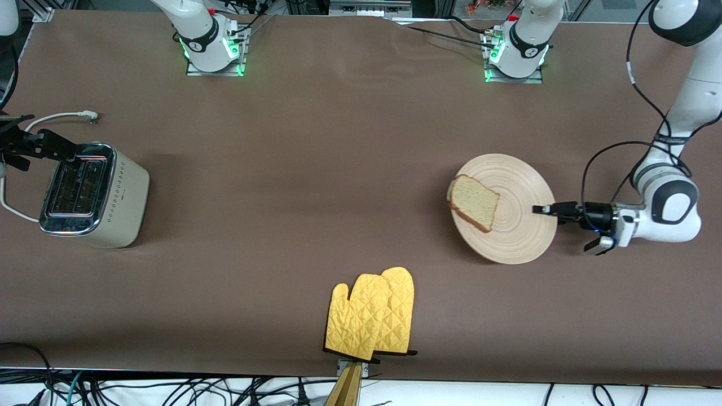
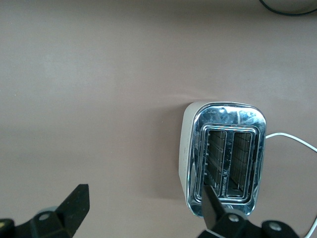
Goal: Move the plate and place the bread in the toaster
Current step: 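Slide the wooden plate with the left gripper toward the table middle, then release the plate and raise the left gripper back toward rest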
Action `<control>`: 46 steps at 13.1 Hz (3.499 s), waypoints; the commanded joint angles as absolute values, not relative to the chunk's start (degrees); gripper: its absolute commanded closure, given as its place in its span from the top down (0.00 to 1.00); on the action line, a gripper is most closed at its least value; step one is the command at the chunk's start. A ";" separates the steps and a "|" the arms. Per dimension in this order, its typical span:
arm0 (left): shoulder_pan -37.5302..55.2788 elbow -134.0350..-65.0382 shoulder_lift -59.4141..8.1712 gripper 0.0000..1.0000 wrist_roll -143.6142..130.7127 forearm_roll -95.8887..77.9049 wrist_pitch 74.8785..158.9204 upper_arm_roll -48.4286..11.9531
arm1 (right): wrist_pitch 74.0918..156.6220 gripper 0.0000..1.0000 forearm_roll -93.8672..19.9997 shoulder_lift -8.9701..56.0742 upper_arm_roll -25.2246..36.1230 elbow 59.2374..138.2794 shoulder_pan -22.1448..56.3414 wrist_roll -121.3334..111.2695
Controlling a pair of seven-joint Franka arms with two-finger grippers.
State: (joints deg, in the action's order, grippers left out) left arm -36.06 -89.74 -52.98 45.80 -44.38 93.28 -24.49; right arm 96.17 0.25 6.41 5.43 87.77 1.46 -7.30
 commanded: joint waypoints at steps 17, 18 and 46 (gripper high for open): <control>16.52 -94.92 -46.84 0.00 40.08 -80.59 111.87 -2.72 | 95.19 1.00 -0.88 6.94 5.19 86.66 0.79 -7.21; 17.22 -94.83 -47.45 0.00 40.34 -80.68 112.49 -2.81 | 95.19 1.00 -0.88 6.94 5.19 86.66 0.79 -7.21; 5.39 -114.34 -27.19 1.00 37.29 -63.17 115.14 -1.32 | 95.19 1.00 -0.97 6.94 5.19 86.66 0.88 -7.21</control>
State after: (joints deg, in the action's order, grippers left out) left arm 11.12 -107.52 -36.95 39.51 -71.11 115.42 -0.92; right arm 96.12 0.05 6.61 5.45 87.76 1.37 -7.30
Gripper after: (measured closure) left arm 0.000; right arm 0.000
